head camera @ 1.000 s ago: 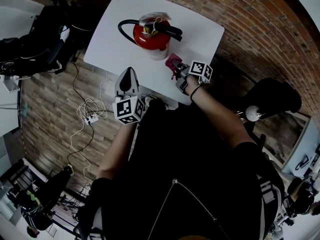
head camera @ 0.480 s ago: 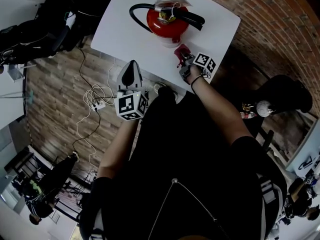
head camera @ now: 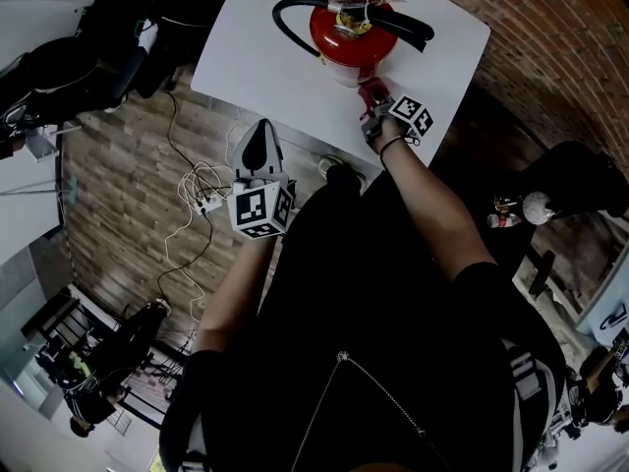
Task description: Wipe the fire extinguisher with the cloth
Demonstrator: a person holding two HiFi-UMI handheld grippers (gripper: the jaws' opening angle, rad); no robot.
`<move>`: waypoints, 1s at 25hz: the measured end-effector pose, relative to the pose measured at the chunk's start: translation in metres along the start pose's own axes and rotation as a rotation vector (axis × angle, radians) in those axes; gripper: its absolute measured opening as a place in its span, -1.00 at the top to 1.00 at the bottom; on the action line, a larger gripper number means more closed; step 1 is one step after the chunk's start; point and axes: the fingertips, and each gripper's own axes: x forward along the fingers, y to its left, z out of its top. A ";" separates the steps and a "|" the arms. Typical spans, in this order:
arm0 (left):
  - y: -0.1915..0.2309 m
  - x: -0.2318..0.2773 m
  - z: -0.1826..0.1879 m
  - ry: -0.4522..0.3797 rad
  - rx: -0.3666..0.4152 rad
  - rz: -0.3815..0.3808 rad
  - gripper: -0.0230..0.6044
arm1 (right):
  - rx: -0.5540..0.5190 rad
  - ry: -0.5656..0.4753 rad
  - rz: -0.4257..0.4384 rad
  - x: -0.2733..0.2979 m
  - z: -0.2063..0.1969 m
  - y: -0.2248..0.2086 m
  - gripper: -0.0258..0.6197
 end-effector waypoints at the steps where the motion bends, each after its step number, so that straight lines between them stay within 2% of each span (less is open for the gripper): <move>1: 0.002 0.000 -0.001 0.002 0.002 -0.002 0.90 | 0.000 -0.007 -0.001 0.001 0.000 0.000 0.54; 11: 0.001 0.002 0.006 -0.007 0.016 -0.038 0.90 | 0.070 -0.007 0.056 -0.011 -0.005 0.017 0.54; 25: -0.021 0.016 0.017 -0.033 0.018 -0.079 0.90 | 0.034 -0.002 0.110 -0.038 0.001 0.054 0.54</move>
